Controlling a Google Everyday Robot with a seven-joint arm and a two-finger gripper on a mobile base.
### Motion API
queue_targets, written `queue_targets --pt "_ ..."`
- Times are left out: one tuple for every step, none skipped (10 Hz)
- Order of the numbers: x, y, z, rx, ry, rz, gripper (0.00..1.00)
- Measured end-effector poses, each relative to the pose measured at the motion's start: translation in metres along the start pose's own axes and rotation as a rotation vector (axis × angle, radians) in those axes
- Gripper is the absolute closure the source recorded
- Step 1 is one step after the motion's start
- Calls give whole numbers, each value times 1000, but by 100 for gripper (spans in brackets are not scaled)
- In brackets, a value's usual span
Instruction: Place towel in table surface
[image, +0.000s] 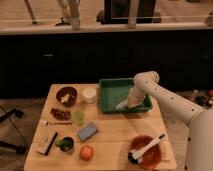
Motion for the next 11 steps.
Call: queue_targets --pt "-2 1 -1 2 -2 -7 69" --pt "-5 3 -4 3 -5 -14 69" --pt "-8 4 -5 7 -9 -23 69" --pt "-11 4 -6 9 -12 -29 69" --pt "-14 6 -8 13 -14 -39 75" --pt "-16 9 -11 14 -17 -46 82" --pt "-19 12 -13 13 -20 -56 85" --pt "-23 14 -14 16 -24 -67 85" --pt "-27 17 -15 15 -27 -76 85" --pt "-29 18 -16 19 -30 -83 85" --pt "-33 23 -18 20 -34 -95 87"
